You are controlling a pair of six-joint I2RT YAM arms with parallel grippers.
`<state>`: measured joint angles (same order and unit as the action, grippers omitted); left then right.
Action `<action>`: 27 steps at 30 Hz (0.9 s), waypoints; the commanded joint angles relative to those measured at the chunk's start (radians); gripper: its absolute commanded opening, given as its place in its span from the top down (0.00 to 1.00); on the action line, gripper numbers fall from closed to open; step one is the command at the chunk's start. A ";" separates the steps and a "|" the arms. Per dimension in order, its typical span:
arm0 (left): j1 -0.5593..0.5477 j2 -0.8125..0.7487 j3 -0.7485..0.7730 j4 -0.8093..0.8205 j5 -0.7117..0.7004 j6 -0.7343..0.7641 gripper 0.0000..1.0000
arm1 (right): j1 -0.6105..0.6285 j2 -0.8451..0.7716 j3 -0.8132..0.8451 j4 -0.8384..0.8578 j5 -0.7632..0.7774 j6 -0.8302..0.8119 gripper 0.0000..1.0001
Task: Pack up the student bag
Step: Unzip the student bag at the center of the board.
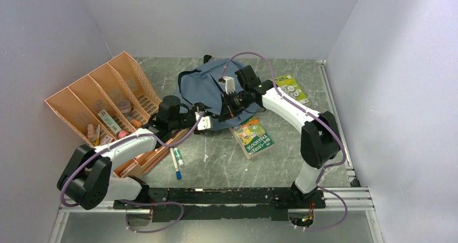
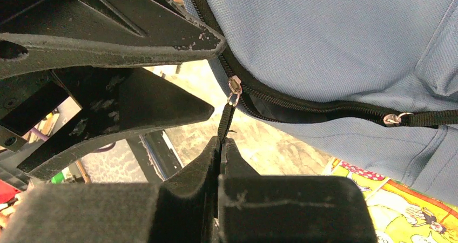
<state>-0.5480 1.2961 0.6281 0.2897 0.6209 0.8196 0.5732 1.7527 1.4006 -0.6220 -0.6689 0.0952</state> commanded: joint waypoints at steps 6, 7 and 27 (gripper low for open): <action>-0.012 0.082 0.056 0.128 0.080 -0.067 0.36 | 0.001 0.002 0.014 -0.027 -0.044 -0.021 0.98; -0.016 0.093 0.059 0.139 0.082 -0.071 0.37 | 0.001 0.000 0.013 -0.026 -0.046 -0.021 0.97; -0.058 0.147 0.106 0.168 0.130 -0.119 0.73 | 0.001 0.004 0.001 -0.028 -0.048 -0.024 0.91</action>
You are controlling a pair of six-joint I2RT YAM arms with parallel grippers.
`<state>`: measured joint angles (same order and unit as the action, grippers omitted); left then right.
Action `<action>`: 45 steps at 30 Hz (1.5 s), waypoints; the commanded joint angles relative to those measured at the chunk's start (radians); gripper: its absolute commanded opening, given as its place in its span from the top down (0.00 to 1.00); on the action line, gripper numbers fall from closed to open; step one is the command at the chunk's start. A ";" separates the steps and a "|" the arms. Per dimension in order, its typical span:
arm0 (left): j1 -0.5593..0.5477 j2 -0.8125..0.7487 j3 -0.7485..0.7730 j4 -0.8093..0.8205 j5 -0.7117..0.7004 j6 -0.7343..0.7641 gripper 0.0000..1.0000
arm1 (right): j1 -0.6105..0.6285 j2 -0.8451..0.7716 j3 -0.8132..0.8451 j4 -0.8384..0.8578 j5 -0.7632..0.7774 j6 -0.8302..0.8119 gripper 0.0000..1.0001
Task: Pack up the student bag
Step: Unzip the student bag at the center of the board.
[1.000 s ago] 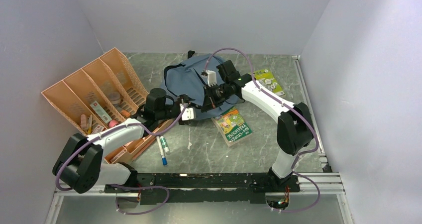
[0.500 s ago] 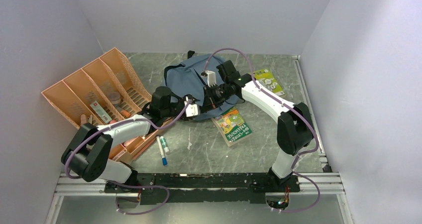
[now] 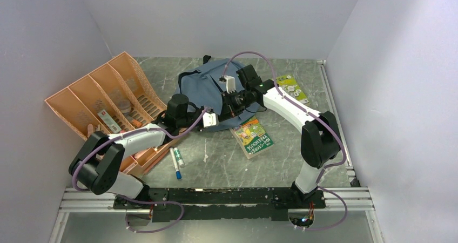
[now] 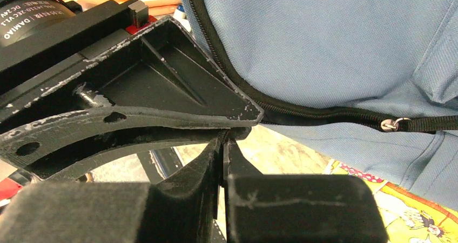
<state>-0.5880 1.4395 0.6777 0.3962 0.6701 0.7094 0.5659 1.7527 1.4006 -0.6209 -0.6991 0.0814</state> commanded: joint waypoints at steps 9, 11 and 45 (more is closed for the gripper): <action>-0.018 0.014 0.064 0.065 0.003 -0.070 0.95 | 0.006 -0.110 -0.068 0.079 0.124 0.048 0.49; -0.018 0.009 0.047 0.108 -0.035 -0.115 0.95 | 0.006 -0.165 -0.118 0.150 0.188 0.075 0.47; -0.018 -0.125 -0.090 0.412 -0.233 -0.602 0.95 | 0.097 -0.316 -0.722 1.312 0.271 -0.342 0.49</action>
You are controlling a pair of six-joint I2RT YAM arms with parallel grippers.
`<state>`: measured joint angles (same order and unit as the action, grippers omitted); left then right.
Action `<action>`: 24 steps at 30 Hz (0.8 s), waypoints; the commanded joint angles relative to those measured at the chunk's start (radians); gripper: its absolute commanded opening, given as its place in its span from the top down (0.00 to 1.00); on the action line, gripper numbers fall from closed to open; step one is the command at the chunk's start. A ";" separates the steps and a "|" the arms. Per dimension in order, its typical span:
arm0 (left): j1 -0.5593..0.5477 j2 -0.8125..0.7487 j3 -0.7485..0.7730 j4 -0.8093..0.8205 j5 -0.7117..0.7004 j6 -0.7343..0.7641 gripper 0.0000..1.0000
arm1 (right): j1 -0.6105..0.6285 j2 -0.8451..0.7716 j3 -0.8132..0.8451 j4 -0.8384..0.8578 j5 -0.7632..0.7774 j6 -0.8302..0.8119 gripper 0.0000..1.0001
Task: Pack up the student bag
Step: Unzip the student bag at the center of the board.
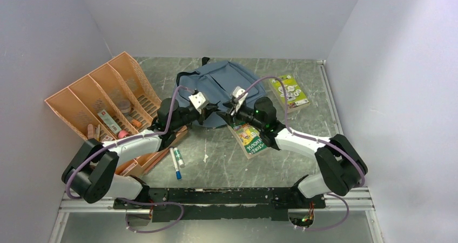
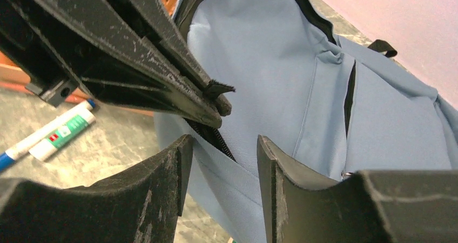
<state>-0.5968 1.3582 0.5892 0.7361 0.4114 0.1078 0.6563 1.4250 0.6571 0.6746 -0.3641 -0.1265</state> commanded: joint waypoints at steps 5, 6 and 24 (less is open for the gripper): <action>-0.009 -0.043 -0.003 0.079 0.029 -0.008 0.95 | 0.011 0.044 0.032 0.003 -0.083 -0.162 0.51; -0.009 -0.042 -0.003 0.082 0.030 -0.013 0.95 | 0.013 0.054 0.035 0.005 -0.084 -0.162 0.52; -0.006 -0.049 0.035 0.041 -0.134 -0.102 0.95 | 0.017 0.084 0.048 -0.083 -0.023 -0.121 1.00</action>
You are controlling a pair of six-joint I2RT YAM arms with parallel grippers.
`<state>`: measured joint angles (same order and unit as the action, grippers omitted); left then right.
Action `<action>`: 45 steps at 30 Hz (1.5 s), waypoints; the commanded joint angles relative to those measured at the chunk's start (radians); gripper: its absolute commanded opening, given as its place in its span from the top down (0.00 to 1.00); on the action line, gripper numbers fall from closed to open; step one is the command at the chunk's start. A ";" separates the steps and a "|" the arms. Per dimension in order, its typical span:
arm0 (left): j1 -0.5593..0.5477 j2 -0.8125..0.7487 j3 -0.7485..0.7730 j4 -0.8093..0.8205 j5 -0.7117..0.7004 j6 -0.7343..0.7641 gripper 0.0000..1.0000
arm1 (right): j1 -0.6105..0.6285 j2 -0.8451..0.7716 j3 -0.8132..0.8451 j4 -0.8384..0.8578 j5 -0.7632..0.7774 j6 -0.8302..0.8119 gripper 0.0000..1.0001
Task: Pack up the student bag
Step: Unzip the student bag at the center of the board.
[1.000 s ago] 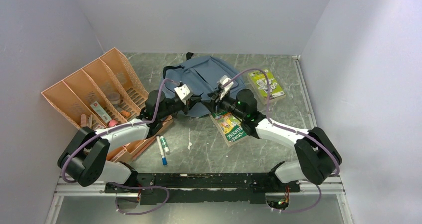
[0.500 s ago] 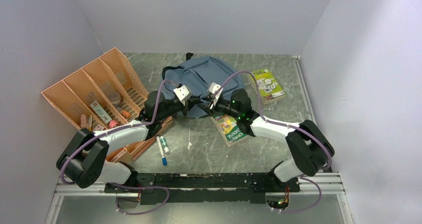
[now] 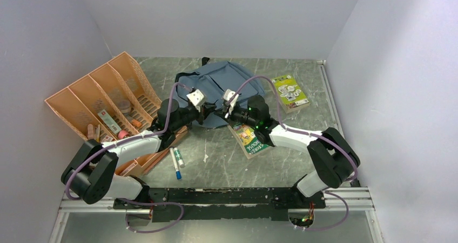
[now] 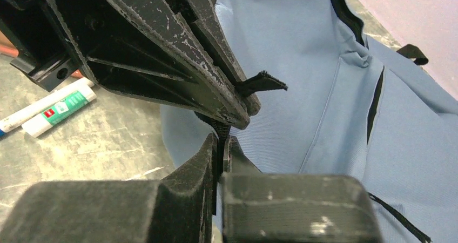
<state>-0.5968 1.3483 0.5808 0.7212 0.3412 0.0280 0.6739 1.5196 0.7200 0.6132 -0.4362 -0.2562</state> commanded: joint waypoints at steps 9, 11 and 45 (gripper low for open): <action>0.002 -0.124 0.023 0.010 -0.253 -0.014 0.95 | -0.003 -0.013 -0.047 -0.005 0.113 0.060 1.00; 0.008 -0.150 0.015 -0.003 -0.293 -0.010 0.95 | -0.004 -0.012 -0.048 -0.010 0.128 0.061 1.00; 0.311 0.069 0.258 -0.057 -0.145 0.069 0.95 | -0.001 -0.211 -0.001 -0.485 0.082 -0.001 1.00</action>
<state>-0.3107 1.4086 0.7902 0.5484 0.0586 0.0555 0.6743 1.3392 0.6991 0.2817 -0.3260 -0.2379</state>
